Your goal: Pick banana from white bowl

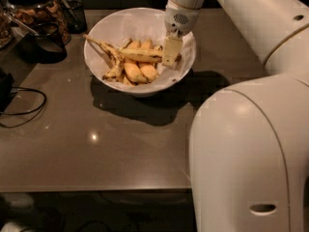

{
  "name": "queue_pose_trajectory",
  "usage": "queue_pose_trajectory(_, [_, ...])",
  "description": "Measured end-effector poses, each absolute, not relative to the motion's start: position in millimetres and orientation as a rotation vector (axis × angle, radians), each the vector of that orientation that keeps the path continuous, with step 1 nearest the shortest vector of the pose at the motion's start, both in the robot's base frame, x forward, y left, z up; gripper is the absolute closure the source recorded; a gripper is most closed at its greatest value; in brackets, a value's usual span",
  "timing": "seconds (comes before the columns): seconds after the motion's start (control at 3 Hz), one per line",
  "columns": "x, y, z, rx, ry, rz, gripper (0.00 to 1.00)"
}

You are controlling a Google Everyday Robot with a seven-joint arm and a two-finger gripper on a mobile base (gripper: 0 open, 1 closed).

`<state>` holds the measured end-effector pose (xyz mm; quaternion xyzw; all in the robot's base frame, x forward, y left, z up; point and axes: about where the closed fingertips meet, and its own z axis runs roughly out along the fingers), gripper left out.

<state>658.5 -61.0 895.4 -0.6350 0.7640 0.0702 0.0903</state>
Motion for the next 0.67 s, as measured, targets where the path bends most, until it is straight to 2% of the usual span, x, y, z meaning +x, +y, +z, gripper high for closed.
queue_pose_trajectory(0.33, [658.5, -61.0, 895.4, -1.888, 2.271, 0.209, 0.82])
queue_pose_trajectory(0.67, [658.5, -61.0, 895.4, -1.888, 2.271, 0.209, 1.0])
